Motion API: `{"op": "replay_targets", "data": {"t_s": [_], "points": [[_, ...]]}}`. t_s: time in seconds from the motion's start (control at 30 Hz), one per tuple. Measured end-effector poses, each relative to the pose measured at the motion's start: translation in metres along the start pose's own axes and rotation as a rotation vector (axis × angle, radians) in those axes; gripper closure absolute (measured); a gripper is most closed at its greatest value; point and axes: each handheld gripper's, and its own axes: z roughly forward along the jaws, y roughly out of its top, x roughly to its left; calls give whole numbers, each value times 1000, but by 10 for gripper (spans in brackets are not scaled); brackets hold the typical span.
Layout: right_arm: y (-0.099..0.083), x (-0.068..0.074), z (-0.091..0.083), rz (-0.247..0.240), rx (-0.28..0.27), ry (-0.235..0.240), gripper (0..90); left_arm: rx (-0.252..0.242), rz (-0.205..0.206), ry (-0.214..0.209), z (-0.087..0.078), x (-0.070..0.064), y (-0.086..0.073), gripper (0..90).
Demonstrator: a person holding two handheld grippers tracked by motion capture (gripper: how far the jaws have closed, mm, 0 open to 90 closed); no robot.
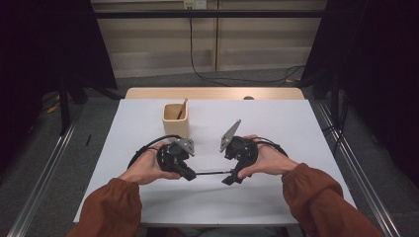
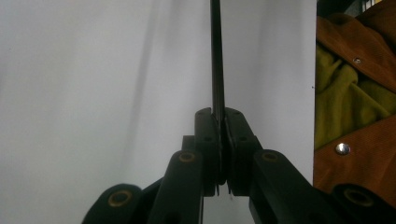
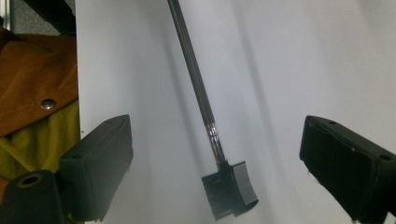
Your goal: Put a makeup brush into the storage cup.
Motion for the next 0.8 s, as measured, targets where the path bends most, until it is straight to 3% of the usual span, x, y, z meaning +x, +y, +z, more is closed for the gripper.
{"op": "replay_targets", "data": {"t_s": [0.33,0.57,0.8], "points": [[-19,-6,-8,27,-62,-12,86,-12,-31,22,-6,-3,-14,855],[-38,-4,-22,44,-135,-28,69,-46,-54,39,-11,-1,-25,855],[-53,-3,-26,65,-192,-48,45,-112,-75,50,-16,-2,-37,855]]}}
